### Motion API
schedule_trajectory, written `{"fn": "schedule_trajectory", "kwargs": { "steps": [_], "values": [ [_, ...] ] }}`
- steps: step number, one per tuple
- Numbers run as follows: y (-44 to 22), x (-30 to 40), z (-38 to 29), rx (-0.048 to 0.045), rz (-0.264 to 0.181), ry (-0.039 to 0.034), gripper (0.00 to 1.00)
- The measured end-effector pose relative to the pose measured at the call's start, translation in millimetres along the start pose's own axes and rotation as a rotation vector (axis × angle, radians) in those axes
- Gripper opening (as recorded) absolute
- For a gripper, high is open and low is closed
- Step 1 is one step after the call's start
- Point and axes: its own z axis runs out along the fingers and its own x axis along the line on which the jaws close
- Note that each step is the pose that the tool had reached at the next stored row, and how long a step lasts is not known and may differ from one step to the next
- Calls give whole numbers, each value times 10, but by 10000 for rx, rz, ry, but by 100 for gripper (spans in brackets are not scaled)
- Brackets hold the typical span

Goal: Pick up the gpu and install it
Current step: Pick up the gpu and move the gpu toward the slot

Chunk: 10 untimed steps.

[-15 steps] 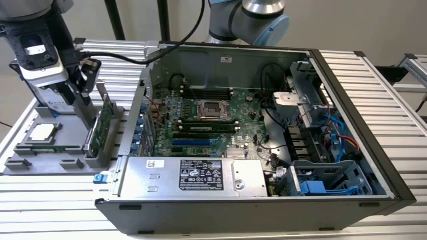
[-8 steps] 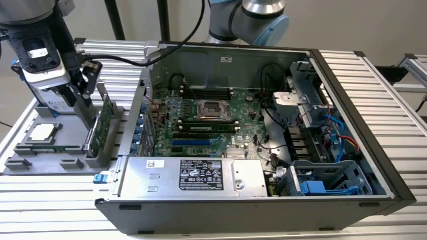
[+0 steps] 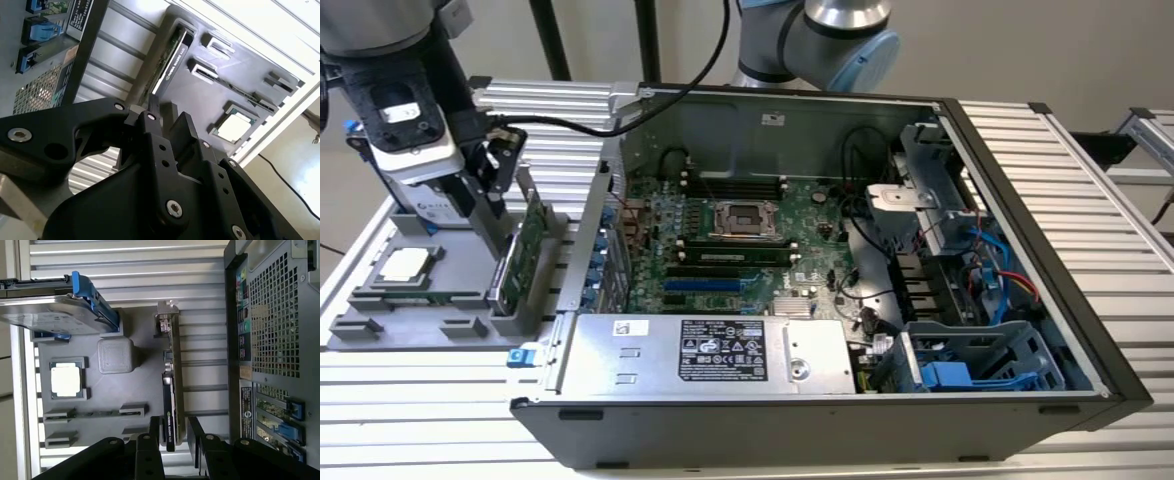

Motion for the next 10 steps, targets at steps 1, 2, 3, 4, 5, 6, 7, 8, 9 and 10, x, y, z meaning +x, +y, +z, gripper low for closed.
{"fn": "schedule_trajectory", "kwargs": {
  "steps": [1,2,3,4,5,6,7,8,9,10],
  "values": [
    [-1,0,5,1,-3,0,100],
    [-1,-1,11,1,-7,0,100],
    [-1,-1,16,1,-9,1,100],
    [-1,-1,22,1,-12,1,100],
    [-1,-2,27,0,-15,1,100],
    [-2,-2,33,0,-18,1,100],
    [-2,-3,39,0,-20,1,100],
    [-2,-3,44,0,-23,1,100],
    [-2,-4,49,0,-26,1,100],
    [-2,-5,55,0,-29,1,100]
  ]
}}
